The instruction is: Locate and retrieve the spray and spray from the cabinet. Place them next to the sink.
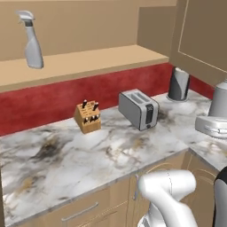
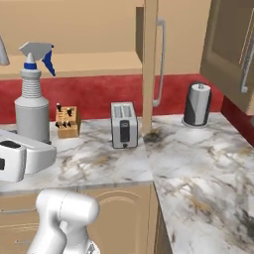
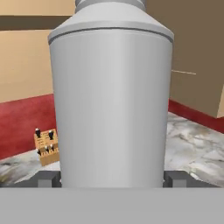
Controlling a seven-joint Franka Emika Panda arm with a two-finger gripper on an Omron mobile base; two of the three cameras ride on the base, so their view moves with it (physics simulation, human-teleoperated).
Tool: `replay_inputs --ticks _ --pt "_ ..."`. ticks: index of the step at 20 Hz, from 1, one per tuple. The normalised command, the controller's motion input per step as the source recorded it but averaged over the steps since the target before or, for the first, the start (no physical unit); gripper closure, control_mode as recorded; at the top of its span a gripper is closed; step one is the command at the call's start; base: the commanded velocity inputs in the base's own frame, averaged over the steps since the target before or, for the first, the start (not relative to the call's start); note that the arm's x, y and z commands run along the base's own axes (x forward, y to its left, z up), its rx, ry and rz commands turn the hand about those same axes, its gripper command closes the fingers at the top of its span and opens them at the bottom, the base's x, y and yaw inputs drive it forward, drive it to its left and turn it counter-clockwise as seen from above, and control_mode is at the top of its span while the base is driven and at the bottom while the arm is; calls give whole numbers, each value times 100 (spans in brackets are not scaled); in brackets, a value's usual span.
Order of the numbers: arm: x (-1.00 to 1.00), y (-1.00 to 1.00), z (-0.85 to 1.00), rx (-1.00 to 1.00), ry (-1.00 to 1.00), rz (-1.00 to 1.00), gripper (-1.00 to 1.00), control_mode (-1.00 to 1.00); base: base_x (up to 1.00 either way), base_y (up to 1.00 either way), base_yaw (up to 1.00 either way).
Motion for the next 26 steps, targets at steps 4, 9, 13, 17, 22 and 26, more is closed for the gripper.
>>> replay_inputs --ticks 4,9,13,17,22,26 --pt "0 0 0 0 0 0 100 100 -23 0 -45" --pt "0 0 0 0 0 0 100 100 -22 0 -45" --pt "0 0 0 0 0 0 100 100 -19 0 -46" --pt "0 0 0 0 0 0 100 100 -8 0 -48" --pt "0 0 0 0 0 0 100 100 -5 0 -49" --pt "0 0 0 0 0 0 100 100 -1 0 -49"
